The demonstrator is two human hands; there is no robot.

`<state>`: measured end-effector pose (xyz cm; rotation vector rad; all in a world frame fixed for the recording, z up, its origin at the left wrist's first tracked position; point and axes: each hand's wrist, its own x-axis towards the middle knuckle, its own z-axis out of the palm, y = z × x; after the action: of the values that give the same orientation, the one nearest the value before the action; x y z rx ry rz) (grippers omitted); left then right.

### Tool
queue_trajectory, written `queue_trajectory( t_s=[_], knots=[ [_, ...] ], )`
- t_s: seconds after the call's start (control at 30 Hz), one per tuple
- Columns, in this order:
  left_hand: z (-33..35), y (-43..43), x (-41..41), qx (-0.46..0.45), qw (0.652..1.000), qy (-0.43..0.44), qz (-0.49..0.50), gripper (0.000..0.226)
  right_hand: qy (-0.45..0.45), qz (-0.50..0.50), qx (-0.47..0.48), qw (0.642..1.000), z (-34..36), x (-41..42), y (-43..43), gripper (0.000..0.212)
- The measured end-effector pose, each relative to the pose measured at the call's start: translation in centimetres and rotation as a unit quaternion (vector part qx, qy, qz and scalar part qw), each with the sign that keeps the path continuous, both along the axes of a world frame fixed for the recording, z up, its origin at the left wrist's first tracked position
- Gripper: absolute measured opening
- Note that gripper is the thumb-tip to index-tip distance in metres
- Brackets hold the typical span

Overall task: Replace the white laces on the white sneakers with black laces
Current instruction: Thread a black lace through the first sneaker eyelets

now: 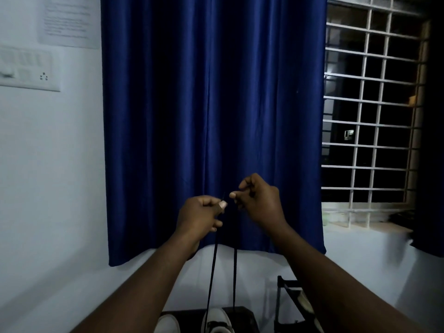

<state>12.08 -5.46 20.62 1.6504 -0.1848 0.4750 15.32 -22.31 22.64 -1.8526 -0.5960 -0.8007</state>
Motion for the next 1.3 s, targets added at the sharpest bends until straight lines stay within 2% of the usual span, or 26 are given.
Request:
queue_trajectory(
  t_s=[0.13, 0.43, 0.77, 0.9, 1.07, 1.17, 1.3],
  knots=[
    [0.7, -0.7, 0.1, -0.005, 1.0, 0.002, -0.011, 0.007, 0.002, -0.016, -0.017, 1.0, 1.2, -0.1, 0.1, 0.026],
    [0.6, -1.7, -0.1, -0.036, 0.999, 0.005, -0.009, 0.009, -0.02, -0.048, -0.05, 0.997, 1.5, 0.5, 0.3, 0.018],
    [1.1, -2.8, 0.0, -0.001, 0.999, 0.009, 0.032, 0.009, -0.041, -0.071, -0.051, 0.995, 1.7, 0.0, 0.7, 0.015],
    [0.9, -3.0, 0.1, -0.025, 0.999, 0.026, 0.002, 0.008, -0.04, -0.076, -0.05, 0.995, 1.5, 0.1, 0.6, 0.016],
    [0.7, -3.1, 0.3, -0.049, 0.998, 0.033, 0.013, 0.01, 0.009, -0.03, -0.012, 0.999, 1.5, -0.3, 0.8, 0.011],
    [0.6, -2.8, 0.5, -0.063, 0.997, 0.034, 0.018, 0.01, 0.104, 0.049, 0.077, 0.99, 1.2, -0.7, 0.6, 0.019],
    [0.6, -2.4, 0.6, -0.07, 0.997, 0.034, 0.025, 0.01, 0.192, 0.107, 0.082, 0.972, -0.7, -0.7, 0.0, 0.01]
  ],
)
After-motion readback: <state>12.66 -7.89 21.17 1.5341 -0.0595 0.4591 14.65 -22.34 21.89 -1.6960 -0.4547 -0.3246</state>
